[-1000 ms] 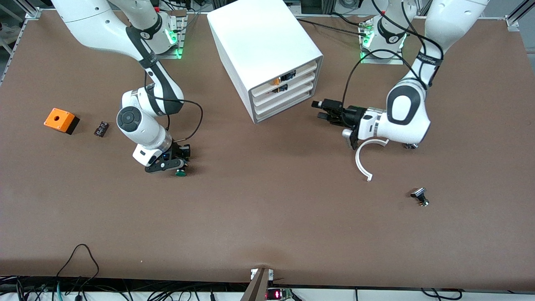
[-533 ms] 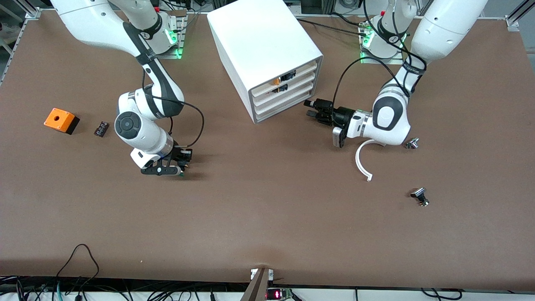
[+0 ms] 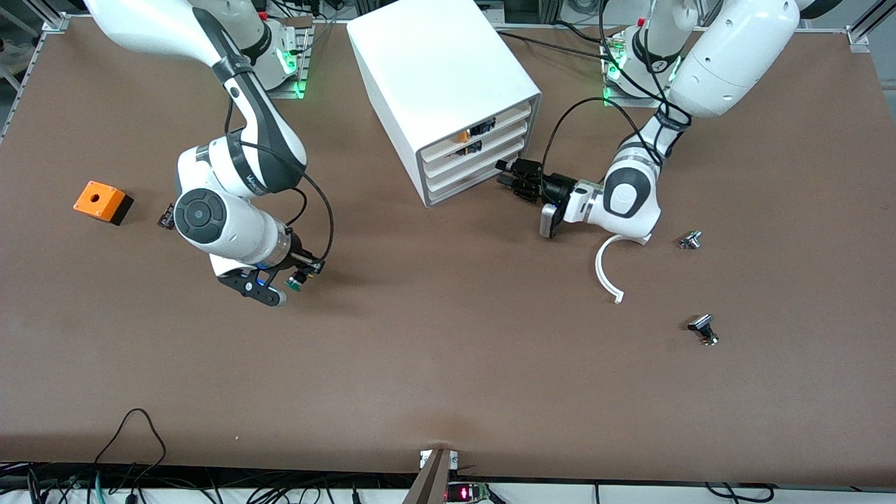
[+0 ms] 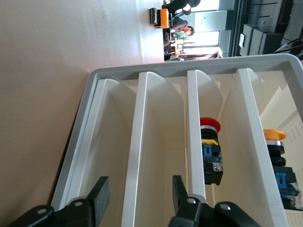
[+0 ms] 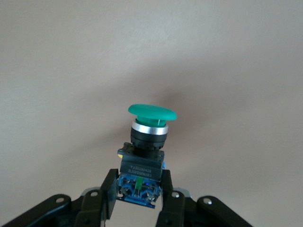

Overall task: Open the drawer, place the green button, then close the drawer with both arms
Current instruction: 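Pull the drawer out with the left gripper while the right gripper lifts the button, then carry the green button over the open drawer and lower it with the right gripper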

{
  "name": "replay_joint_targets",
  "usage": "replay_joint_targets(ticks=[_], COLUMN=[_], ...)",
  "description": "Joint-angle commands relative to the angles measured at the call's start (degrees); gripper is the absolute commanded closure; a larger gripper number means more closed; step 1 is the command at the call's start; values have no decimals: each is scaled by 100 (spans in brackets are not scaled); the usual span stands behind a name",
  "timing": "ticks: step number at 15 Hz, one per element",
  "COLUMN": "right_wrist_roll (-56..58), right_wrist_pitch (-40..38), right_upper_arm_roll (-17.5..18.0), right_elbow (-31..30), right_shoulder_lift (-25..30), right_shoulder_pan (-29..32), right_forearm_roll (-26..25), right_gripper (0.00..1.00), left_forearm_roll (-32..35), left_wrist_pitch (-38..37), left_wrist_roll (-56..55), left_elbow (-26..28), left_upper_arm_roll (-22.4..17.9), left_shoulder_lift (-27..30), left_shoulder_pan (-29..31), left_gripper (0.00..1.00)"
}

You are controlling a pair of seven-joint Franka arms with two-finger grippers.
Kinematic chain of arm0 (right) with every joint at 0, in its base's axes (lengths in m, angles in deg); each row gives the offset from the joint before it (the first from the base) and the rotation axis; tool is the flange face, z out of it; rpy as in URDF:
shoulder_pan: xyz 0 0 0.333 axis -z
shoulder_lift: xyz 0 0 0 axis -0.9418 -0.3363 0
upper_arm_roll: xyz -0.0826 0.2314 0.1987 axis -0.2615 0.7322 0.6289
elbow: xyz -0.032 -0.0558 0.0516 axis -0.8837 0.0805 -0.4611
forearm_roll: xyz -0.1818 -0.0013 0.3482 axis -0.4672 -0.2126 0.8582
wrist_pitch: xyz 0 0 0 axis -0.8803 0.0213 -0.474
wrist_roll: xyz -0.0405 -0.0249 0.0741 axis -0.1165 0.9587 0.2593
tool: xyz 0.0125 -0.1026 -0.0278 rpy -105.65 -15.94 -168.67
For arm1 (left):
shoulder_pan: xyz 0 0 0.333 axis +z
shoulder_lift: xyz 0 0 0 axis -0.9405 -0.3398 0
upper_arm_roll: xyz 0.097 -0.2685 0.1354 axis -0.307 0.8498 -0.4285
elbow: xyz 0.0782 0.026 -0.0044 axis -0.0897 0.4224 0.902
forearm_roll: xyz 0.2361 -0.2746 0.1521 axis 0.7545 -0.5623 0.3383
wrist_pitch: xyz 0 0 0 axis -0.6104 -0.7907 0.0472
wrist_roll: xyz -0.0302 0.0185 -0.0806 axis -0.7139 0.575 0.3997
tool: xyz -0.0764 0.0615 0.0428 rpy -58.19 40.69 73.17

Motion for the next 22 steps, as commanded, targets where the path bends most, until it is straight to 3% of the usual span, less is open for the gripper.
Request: replay_joint_targets(ticks=[1, 5, 6, 7, 9, 15, 22], right_wrist_roll=[-587, -1458, -1642, -1792, -2108, -3128, -4507], right_wrist_pitch=[-435, -805, -884, -981, -1174, -1412, -1325], right_upper_arm_roll=[-6, -6, -6, -6, -6, -14, -23], right_elbow=[509, 975, 1107, 1239, 1520, 2171, 2505], right_shoulder_lift=[-73, -91, -117, -143, -213, -390, -416], right_shoulder_pan=[-74, -250, -250, -268, -416, -847, -1585], right_forearm_roll=[437, 612, 744, 841, 860, 851, 807], right_gripper=[100, 100, 100, 100, 100, 100, 100], left_forearm_roll=[-284, -407, -407, -407, -407, -311, 585], left_wrist_pitch=[-6, 20, 29, 29, 11, 11, -15], left_wrist_roll=[384, 436, 462, 463, 463, 226, -784], left_elbow=[184, 342, 369, 378, 378, 45, -799], left_upper_arm_roll=[105, 237, 237, 237, 237, 97, -439], left_shoulder_lift=[-91, -117, -117, -126, -117, -117, -205], left_shoulder_pan=[19, -7, -16, -34, 1, 212, 344], left_gripper=[42, 46, 59, 80, 100, 100, 100])
